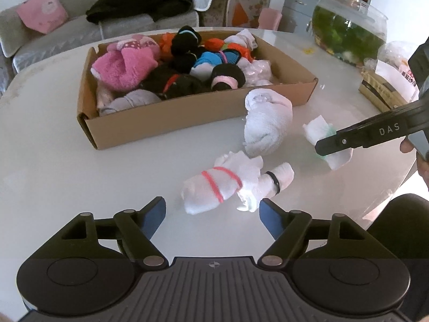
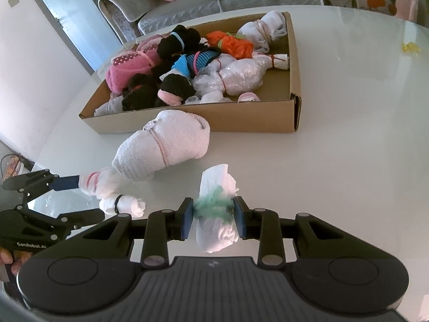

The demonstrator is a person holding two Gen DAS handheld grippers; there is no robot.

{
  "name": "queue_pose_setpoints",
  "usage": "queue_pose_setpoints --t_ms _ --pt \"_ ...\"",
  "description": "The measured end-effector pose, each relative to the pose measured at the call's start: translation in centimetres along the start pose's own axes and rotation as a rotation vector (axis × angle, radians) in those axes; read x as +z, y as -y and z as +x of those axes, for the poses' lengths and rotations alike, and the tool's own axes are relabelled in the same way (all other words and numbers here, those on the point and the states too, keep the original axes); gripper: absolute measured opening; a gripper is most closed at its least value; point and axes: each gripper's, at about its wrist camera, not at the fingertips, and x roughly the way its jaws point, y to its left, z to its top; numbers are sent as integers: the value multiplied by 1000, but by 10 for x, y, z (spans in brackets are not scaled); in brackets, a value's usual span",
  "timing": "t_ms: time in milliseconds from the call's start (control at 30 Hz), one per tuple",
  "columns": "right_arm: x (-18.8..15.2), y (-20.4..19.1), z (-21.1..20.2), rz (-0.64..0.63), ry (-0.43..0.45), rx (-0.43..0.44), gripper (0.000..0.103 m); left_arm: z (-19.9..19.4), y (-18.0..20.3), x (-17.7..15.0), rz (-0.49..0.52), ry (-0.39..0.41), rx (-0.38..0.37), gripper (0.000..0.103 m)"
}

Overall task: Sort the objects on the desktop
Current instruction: 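Carry the two white sock bundles over the box with both tools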

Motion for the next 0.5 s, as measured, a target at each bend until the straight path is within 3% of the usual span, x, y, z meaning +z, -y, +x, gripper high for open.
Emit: queue_pose_setpoints --t_ms 300,500 --pt "0 0 0 -2 1 0 31 2 -8 5 1 12 86 84" --pt "1 0 1 -1 1 1 31 11 -1 13 53 8 73 81"
